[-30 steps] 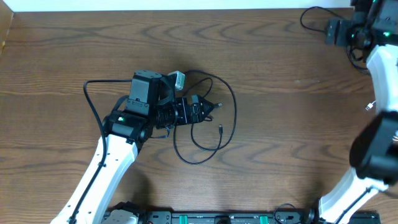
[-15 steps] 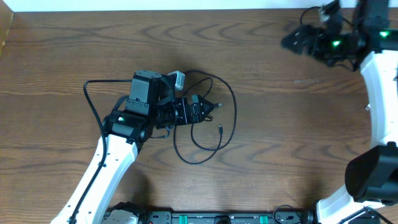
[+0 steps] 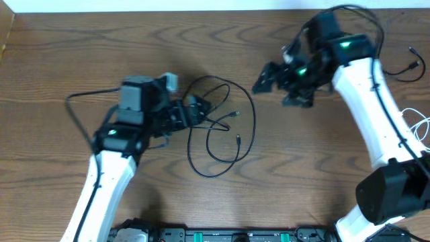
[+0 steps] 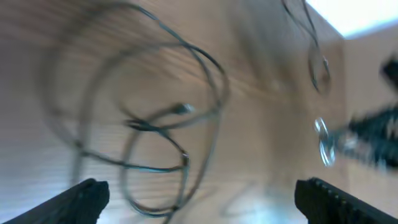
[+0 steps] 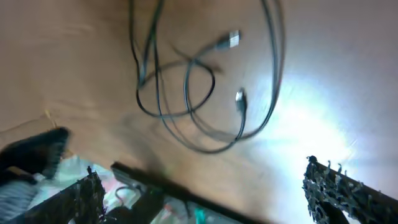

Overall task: Untangle cables
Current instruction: 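Bring the right gripper back to the center cables near the left gripper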

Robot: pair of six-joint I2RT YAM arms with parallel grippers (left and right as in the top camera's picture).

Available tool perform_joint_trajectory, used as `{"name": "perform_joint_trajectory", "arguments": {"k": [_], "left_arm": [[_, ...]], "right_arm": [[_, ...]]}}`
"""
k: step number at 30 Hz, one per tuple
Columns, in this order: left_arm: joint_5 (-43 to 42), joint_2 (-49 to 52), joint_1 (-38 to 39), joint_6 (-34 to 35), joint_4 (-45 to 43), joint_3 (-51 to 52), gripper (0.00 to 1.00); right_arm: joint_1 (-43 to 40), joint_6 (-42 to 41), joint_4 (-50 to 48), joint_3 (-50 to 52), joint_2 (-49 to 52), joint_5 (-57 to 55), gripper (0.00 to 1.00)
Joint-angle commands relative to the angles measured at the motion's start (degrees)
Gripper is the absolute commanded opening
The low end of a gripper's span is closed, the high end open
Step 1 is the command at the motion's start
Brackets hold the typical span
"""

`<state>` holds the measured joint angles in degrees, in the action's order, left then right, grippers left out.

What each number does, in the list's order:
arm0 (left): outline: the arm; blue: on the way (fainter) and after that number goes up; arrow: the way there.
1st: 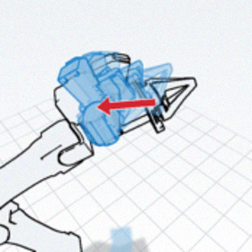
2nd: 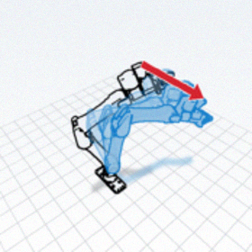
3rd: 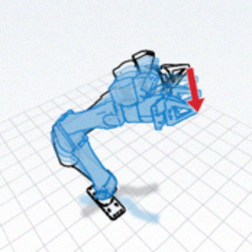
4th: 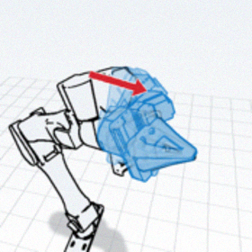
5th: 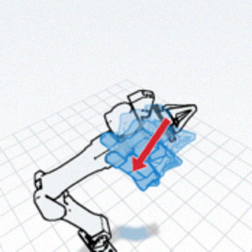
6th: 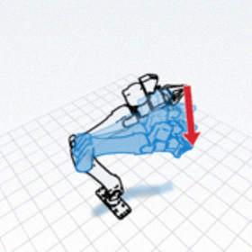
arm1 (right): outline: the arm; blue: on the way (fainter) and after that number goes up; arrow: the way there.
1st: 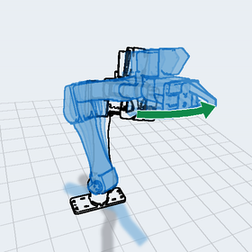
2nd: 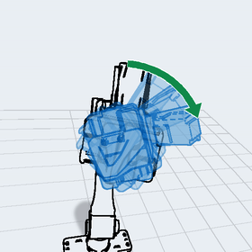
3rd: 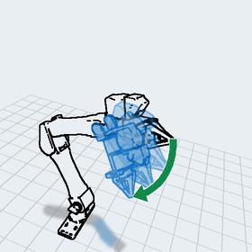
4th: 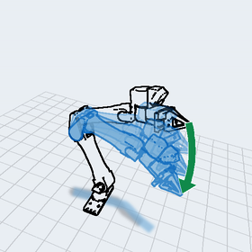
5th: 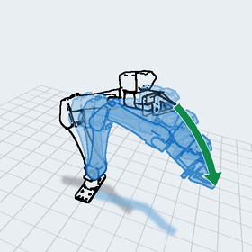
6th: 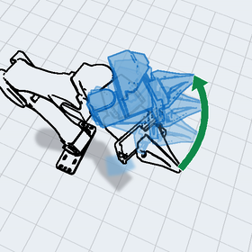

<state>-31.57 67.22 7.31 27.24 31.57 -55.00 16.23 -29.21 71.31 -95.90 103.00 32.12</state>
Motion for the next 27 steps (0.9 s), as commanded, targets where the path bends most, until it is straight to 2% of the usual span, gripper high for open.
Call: {"name": "perform_joint_trajectory", "arguments": {"k": [1,5,12,16,27], "left_arm": [[5.3,-3.7,-3.4,1.3,1.8,-0.5,1.00],[5.3,-5.9,-5.1,1.3,3.2,-0.5,1.00],[5.3,-5.5,-5.2,1.3,4.4,-0.5,1.00],[5.3,-5.4,-5.2,1.3,4.4,-0.5,1.00],[5.3,-5.4,-5.2,1.3,4.4,-0.5,1.00]], "right_arm": [[3.8,-13.8,0.5,2.3,-0.1,-1.5,0.99],[9.0,-23.7,-2.0,6.0,-0.1,-1.8,0.99],[17.4,-40.0,-15.5,15.4,0.3,-1.8,0.99],[20.9,-48.8,-23.2,16.9,0.3,-3.5,0.99],[22.2,-63.5,-32.7,16.9,4.8,-6.2,0.99]]}}
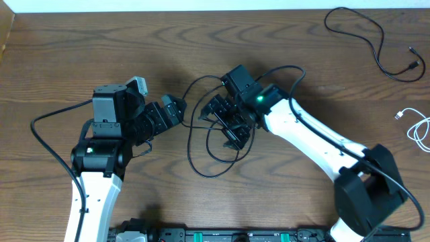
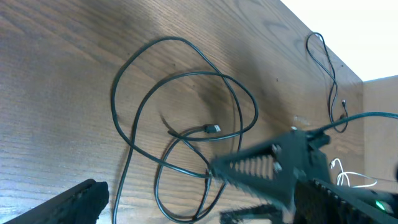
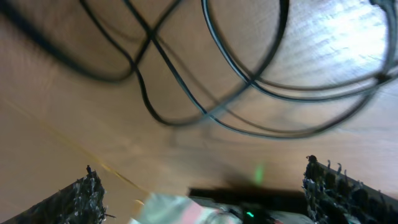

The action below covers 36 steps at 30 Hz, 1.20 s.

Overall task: Untangle cables
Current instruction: 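Bring the right gripper back to the center cables near the left gripper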

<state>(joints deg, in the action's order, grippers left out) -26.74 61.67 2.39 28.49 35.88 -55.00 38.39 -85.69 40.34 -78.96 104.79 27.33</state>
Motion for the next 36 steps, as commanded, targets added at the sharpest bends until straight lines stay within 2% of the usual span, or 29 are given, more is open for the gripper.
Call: {"name": "perform_joint_trajectory", "arguments": {"k": [1,10,12,13,14,15,16,24,29,30,33,36], "left_arm": [[0.5,0.1,-0.2,0.0,0.1,-0.5,1.00],[0.5,0.1,-0.2,0.0,0.1,-0.5,1.00],[0.5,0.1,-0.2,0.0,0.1,-0.5,1.00],[0.5,0.1,-0.2,0.0,0.1,-0.5,1.00],[0.5,0.1,-0.2,0.0,0.1,-0.5,1.00],[0.5,0.1,-0.2,0.0,0.1,-0.5,1.00],[0.5,0.1,-0.2,0.1,0.1,-0.5,1.00],[0.5,0.1,-0.2,0.0,0.1,-0.5,1.00],[0.5,0.1,-0.2,0.0,0.1,-0.5,1.00],[0.5,0.1,-0.2,0.0,0.1,-0.5,1.00],[0.5,0.1,-0.2,0.0,0.1,-0.5,1.00],[0.5,0.1,-0.2,0.0,0.1,-0.5,1.00]], "right_arm": [[0.1,-7.8,-2.5,0.0,3.4,-1.3,0.99],[0.1,-10.4,-4.3,0.0,7.9,-0.5,0.99],[0.0,-9.0,-4.1,0.0,8.5,-3.2,0.77],[0.0,-7.3,-3.8,0.0,8.5,-5.2,0.58],[-0.1,-5.9,-3.0,0.0,8.5,-7.1,0.34],[-0.2,-4.5,-2.0,0.0,8.4,-8.4,0.14],[-0.3,-2.9,-1.1,0.0,8.2,-8.9,0.01],[-1.8,15.3,6.3,-0.1,6.3,-9.0,0.01],[-2.4,29.0,7.3,-0.1,4.5,-9.4,0.01],[-2.4,31.5,7.3,-0.1,4.3,-9.4,0.03],[-2.4,37.2,9.5,-0.1,4.3,-10.9,0.16],[-2.4,37.6,13.9,-0.1,4.3,-15.7,0.16]]}}
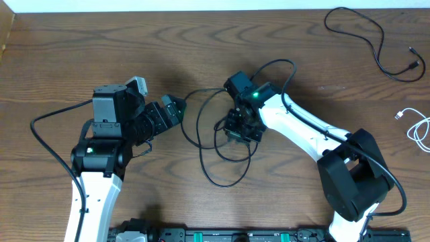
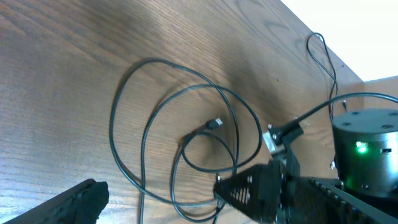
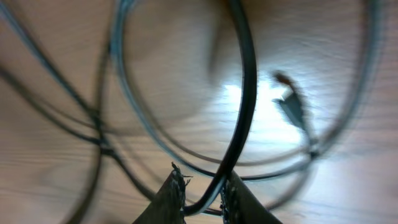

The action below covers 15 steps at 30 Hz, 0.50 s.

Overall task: Untangle cables
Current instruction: 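Bring the right gripper back to the center cables near the left gripper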

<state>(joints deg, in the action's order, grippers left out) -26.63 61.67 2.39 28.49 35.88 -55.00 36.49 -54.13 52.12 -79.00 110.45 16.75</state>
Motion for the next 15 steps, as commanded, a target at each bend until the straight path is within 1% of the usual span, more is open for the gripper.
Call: {"name": "perform_joint_trajectory", "arguments": {"k": [1,3,4,5,9,12,13,15], "left_arm": [[0.4,0.1,-0.2,0.0,0.1,-0.5,1.00],[0.4,0.1,-0.2,0.0,0.1,-0.5,1.00],[0.4,0.1,-0.2,0.0,0.1,-0.5,1.00],[0.4,0.1,-0.2,0.0,0.1,-0.5,1.00],[0.4,0.1,-0.2,0.0,0.1,-0.5,1.00],[0.4,0.1,-0.2,0.0,0.1,-0.5,1.00],[0.4,0.1,-0.2,0.0,0.1,-0.5,1.00],[0.4,0.1,-0.2,0.0,0.1,-0.5,1.00]], "right_arm": [[-0.5,6.0,3.6,0.0,-1.4,-6.7,0.16],[-0.5,6.0,6.4,0.0,-1.4,-9.2,0.19],[-0.5,6.0,7.4,0.0,-1.4,-10.4,0.25],[-0.5,6.0,8.2,0.0,-1.4,-11.7,0.34],[-0.5,6.0,11.3,0.0,-1.4,-15.0,0.58],[-0.4,6.0,13.4,0.0,-1.4,-15.1,0.69],[-0.4,6.0,14.0,0.0,-1.4,-15.1,0.77],[-0.4,6.0,14.4,0.3,-1.4,-15.1,0.88]]}}
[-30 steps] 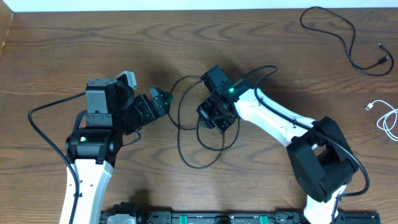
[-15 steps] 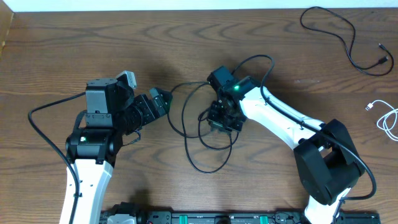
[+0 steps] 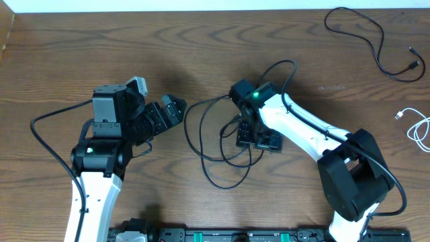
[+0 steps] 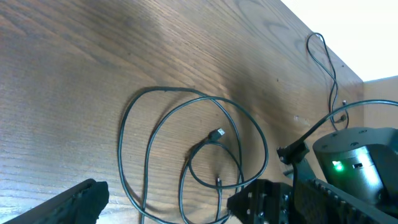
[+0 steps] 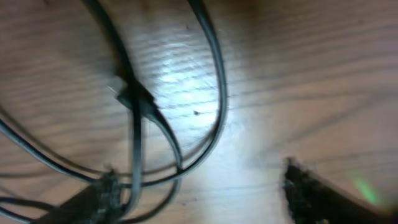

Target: Untangle cables

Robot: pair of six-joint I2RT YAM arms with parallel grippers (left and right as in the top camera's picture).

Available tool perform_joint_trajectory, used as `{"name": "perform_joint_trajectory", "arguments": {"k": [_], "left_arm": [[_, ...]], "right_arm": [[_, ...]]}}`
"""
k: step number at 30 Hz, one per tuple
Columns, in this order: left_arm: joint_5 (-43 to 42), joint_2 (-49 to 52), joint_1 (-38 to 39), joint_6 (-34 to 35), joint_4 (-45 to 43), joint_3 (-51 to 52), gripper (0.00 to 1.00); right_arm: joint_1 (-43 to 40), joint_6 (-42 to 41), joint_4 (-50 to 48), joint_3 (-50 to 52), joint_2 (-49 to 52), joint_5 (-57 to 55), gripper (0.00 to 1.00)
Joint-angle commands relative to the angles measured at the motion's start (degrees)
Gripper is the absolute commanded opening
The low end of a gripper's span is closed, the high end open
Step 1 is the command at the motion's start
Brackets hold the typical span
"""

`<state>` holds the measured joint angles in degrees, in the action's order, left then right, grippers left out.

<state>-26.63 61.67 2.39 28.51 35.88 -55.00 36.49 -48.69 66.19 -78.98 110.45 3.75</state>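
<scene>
A thin black cable [image 3: 213, 138] lies in overlapping loops on the wooden table [image 3: 134, 40]. In the left wrist view the cable [image 4: 163, 124] has one plug [image 4: 217, 134] inside the loops. My right gripper [image 3: 259, 139] stands open, low over the right side of the loops. In its own blurred view the right gripper [image 5: 202, 196] has cable strands [image 5: 214, 106] running by its left finger [image 5: 99, 198], with nothing between the jaws. My left gripper [image 3: 173, 110] is open, just left of the loops and off the cable. In its own view the left gripper [image 4: 199, 204] holds nothing.
A second black cable [image 3: 373, 40] lies loose at the far right corner. A white cable [image 3: 420, 129] shows at the right edge. The left arm's own lead [image 3: 50, 121] arcs over the table on the left.
My right gripper was shut on a strand of the black cable; now it is open and has let go, a little further right. The loops lie slightly shifted. The left arm has not moved.
First my left gripper was at the loops' left side and the right arm was up at the far right. Then the left gripper stood back to the left and the right one hung open over the loops. It then shut on a strand, and now stands open.
</scene>
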Motion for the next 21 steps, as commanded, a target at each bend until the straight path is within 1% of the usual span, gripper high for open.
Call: {"name": "perform_joint_trajectory", "arguments": {"k": [1,2,6,12,15,16,17,18,19,21], "left_arm": [[0.4,0.1,-0.2,0.0,0.1,-0.5,1.00],[0.4,0.1,-0.2,0.0,0.1,-0.5,1.00],[0.4,0.1,-0.2,0.0,0.1,-0.5,1.00],[0.4,0.2,-0.2,0.0,0.1,-0.5,1.00],[0.3,0.2,-0.2,0.0,0.1,-0.5,1.00],[0.4,0.2,-0.2,0.0,0.1,-0.5,1.00],[0.4,0.2,-0.2,0.0,0.1,-0.5,1.00],[0.4,0.2,-0.2,0.0,0.1,-0.5,1.00],[0.4,0.2,-0.2,0.0,0.1,-0.5,1.00],[0.4,0.2,-0.2,0.0,0.1,-0.5,1.00]], "right_arm": [[-0.4,0.2,0.3,0.6,-1.4,-2.1,0.91],[-0.4,-1.0,0.2,1.1,-1.4,-2.1,0.94],[-0.2,-3.4,-1.5,4.0,-1.4,-2.1,0.96],[2.3,-3.7,-8.3,10.4,-1.4,-1.6,0.94],[3.6,-5.7,-10.1,13.0,-1.4,-1.6,0.92],[4.1,-6.3,-11.0,13.9,-1.4,-1.6,0.89],[4.5,-6.7,-12.1,14.8,-1.4,-1.6,0.71],[4.9,-7.1,-13.1,15.6,-1.4,-1.6,0.59],[5.2,-7.3,-13.9,16.4,-1.4,-1.6,0.42],[5.6,-8.2,-15.9,18.1,-1.4,-1.6,0.20]]}}
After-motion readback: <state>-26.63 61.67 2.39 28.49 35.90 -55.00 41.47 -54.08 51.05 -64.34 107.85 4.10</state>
